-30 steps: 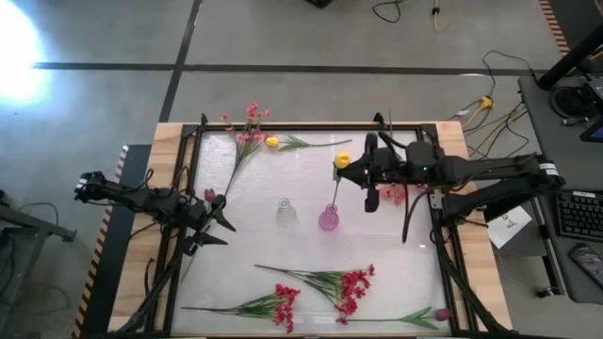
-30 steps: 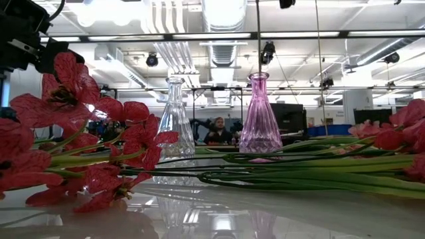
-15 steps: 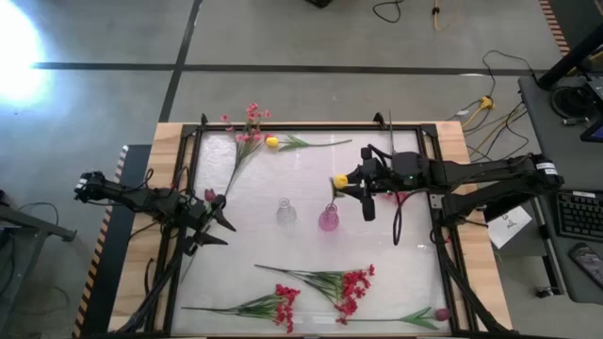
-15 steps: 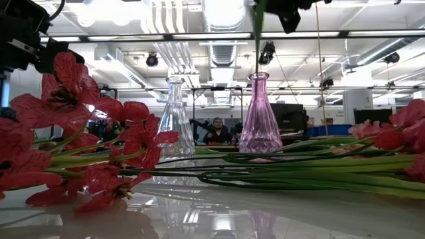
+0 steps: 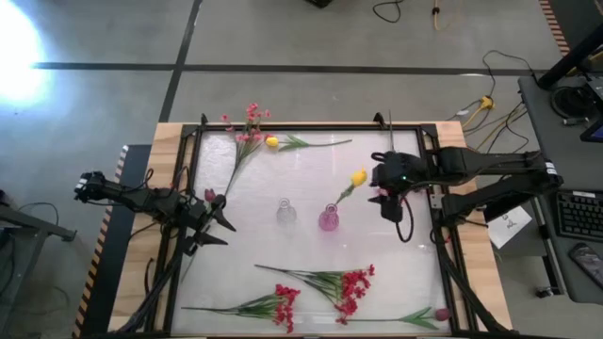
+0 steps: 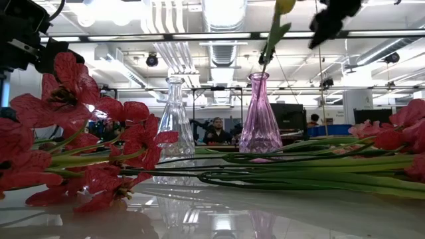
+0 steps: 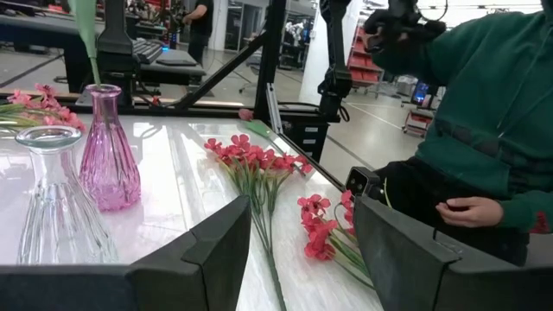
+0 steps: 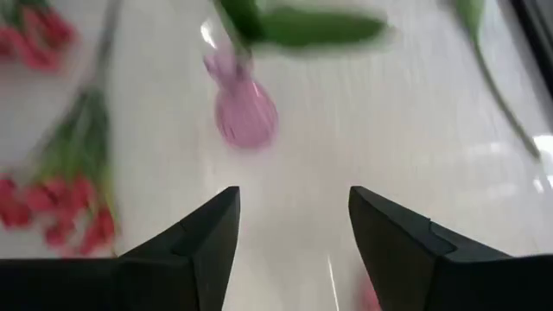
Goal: Sort flowers into vase by color
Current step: Put the yellow flower into the purple vase
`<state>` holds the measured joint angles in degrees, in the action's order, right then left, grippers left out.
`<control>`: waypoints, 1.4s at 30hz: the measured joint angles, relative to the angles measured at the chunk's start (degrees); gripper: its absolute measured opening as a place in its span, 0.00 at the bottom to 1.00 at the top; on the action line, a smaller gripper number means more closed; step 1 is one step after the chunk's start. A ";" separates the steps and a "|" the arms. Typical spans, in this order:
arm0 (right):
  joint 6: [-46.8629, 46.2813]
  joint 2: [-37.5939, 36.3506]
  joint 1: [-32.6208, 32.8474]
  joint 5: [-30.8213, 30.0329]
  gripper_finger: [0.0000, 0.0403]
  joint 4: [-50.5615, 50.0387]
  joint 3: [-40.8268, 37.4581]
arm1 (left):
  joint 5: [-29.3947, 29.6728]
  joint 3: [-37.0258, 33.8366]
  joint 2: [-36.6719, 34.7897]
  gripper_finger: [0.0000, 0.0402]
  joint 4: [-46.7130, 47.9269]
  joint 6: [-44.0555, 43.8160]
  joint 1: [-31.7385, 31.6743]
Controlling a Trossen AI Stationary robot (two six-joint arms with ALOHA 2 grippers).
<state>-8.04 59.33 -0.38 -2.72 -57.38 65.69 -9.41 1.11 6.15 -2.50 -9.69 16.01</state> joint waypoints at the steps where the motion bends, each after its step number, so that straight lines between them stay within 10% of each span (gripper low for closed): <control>1: -0.32 0.00 0.02 -0.26 0.53 -1.69 -0.08 | -0.02 0.00 -0.01 0.48 0.00 0.01 0.01; 11: 0.31 -1.52 -3.49 -9.56 0.52 -3.30 -3.36 | -0.02 0.02 0.00 0.48 0.00 0.00 0.00; 21: 14.44 0.32 -22.95 -11.07 0.52 -0.55 8.72 | -0.01 0.02 0.00 0.48 0.01 0.02 0.01; 31: 24.58 23.18 -45.30 -0.39 0.52 1.41 26.31 | -0.02 0.02 0.00 0.48 0.00 0.00 0.00; 42: 22.62 52.17 -45.58 11.44 0.52 0.72 49.82 | 0.00 0.02 0.00 0.48 0.00 0.00 0.00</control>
<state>14.58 111.50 -45.96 8.72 -56.66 115.51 -9.41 1.13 6.15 -2.50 -9.69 16.01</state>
